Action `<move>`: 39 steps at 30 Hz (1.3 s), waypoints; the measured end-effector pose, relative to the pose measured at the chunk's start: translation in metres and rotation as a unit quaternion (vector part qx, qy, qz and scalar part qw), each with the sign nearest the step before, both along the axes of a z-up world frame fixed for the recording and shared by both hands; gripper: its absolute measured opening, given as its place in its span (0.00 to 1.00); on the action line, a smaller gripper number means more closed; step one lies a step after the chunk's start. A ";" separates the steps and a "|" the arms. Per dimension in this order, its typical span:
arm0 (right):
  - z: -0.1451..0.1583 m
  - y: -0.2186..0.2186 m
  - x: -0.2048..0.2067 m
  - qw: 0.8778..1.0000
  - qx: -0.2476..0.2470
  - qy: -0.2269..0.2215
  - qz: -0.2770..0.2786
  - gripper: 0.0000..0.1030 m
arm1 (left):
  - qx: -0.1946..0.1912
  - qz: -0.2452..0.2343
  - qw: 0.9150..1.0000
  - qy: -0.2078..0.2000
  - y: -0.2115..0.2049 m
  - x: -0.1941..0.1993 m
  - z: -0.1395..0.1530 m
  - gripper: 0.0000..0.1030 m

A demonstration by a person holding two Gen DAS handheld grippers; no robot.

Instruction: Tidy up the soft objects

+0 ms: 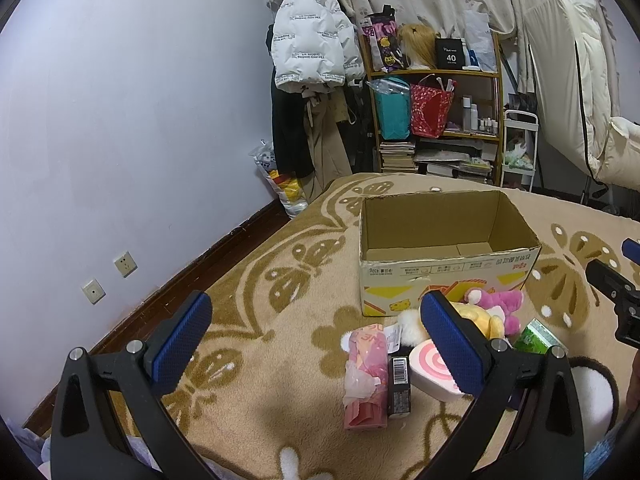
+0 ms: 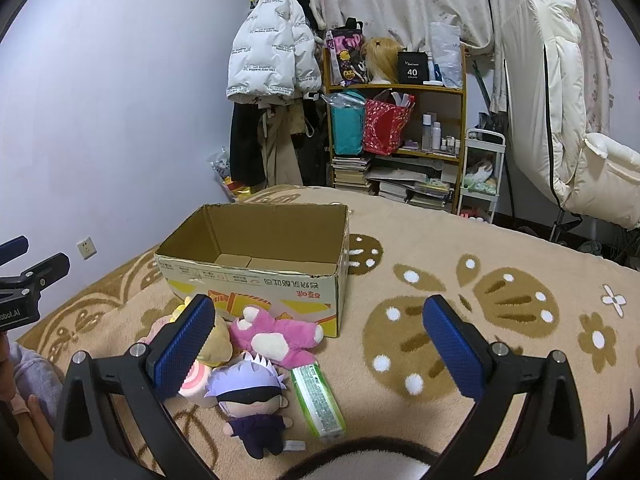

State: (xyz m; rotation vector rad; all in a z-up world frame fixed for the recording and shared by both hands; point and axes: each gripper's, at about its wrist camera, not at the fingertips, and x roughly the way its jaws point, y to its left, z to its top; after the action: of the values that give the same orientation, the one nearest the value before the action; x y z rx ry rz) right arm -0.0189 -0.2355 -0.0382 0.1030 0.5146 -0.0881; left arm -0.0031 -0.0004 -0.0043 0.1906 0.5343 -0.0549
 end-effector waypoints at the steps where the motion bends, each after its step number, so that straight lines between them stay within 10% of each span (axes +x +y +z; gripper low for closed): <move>1: 0.000 0.000 0.000 1.000 0.000 0.000 0.000 1.00 | 0.001 0.000 1.000 0.000 0.000 0.000 0.000 1.00; 39: -0.014 -0.004 0.027 0.999 0.007 0.044 0.017 1.00 | 0.035 -0.047 0.997 0.055 -0.038 0.038 -0.007 1.00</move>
State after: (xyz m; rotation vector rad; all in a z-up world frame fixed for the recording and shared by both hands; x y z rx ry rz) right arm 0.0076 -0.2393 -0.0517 0.1054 0.6041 -0.0564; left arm 0.0344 -0.0379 -0.0110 0.2830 0.6364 -0.1394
